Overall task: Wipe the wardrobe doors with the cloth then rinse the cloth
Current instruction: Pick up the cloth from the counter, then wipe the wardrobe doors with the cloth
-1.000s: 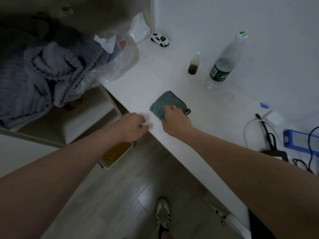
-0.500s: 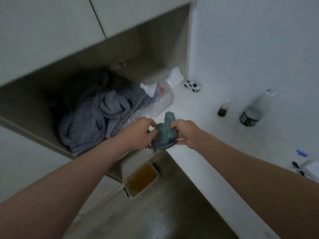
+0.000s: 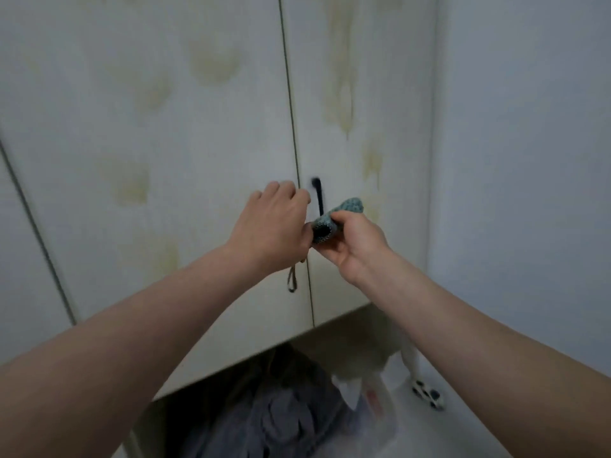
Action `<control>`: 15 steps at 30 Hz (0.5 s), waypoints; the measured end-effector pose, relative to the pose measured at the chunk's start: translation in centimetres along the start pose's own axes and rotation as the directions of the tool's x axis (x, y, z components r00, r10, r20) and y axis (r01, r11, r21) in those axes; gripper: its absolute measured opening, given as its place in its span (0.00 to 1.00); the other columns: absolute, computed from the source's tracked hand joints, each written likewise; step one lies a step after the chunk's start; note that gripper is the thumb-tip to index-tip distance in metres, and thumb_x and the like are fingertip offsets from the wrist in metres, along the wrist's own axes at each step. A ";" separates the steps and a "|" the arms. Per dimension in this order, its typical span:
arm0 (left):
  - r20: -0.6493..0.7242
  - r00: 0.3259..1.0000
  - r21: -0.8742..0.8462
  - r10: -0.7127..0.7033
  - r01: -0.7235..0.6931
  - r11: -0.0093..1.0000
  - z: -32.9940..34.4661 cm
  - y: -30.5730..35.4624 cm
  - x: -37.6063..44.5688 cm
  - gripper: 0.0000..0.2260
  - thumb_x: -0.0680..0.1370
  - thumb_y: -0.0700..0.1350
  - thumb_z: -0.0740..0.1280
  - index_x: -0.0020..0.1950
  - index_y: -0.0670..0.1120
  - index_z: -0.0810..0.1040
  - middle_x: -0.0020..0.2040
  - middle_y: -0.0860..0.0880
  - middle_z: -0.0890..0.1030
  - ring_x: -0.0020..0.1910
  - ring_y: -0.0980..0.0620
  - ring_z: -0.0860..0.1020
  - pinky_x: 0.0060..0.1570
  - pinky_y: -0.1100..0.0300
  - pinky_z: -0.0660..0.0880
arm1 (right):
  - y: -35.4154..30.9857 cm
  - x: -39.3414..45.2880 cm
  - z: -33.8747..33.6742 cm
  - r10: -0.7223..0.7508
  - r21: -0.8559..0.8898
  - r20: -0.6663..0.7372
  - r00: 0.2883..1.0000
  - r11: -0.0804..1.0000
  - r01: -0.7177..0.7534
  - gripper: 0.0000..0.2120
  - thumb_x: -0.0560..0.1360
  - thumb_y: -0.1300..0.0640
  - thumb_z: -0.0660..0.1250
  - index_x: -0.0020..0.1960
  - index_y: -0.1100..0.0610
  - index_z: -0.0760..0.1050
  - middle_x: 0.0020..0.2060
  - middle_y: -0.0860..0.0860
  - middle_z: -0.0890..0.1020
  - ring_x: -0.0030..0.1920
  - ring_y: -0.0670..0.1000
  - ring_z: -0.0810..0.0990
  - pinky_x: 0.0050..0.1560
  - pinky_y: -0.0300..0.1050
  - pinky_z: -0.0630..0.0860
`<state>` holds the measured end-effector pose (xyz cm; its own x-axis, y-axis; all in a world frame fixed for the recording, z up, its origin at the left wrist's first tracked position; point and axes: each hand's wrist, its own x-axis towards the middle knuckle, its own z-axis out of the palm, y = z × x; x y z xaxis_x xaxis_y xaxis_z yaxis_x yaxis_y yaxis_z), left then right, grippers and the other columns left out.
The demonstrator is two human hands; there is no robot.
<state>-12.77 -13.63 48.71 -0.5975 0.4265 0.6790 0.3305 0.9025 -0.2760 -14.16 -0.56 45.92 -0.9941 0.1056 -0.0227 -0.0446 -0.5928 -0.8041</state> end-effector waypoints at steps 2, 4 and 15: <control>-0.075 0.996 0.093 0.041 -0.034 0.995 -2.9 -2.2 2.8 0.15 0.78 0.51 0.61 0.60 0.45 0.73 0.55 0.46 0.74 0.55 0.44 0.71 0.53 0.50 0.68 | -2.8 0.5 4.1 -0.115 0.003 0.034 0.993 0.993 0.115 0.06 0.76 0.65 0.64 0.52 0.64 0.75 0.48 0.62 0.82 0.47 0.59 0.83 0.44 0.53 0.82; -0.136 0.988 0.179 0.076 -0.051 0.983 -5.6 -4.3 5.5 0.14 0.78 0.51 0.61 0.59 0.45 0.73 0.54 0.46 0.74 0.54 0.45 0.71 0.52 0.51 0.67 | -5.3 1.1 8.3 -0.236 -0.011 0.077 0.969 0.971 0.237 0.09 0.75 0.66 0.63 0.54 0.63 0.75 0.47 0.61 0.81 0.44 0.57 0.82 0.41 0.50 0.82; -0.308 0.951 0.412 0.042 0.093 0.907 -14.3 -11.9 15.2 0.24 0.76 0.56 0.62 0.65 0.42 0.66 0.67 0.43 0.67 0.65 0.41 0.64 0.63 0.47 0.59 | -17.0 6.5 22.8 -0.669 -0.155 0.098 0.737 0.721 0.675 0.18 0.72 0.65 0.58 0.62 0.59 0.70 0.52 0.57 0.79 0.48 0.55 0.79 0.49 0.51 0.80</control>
<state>-15.30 -18.75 72.07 -0.3291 0.4254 0.8431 -0.0565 0.8823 -0.4673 -22.16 -8.03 72.97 -0.7127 0.3959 0.5790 -0.6879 -0.2327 -0.6875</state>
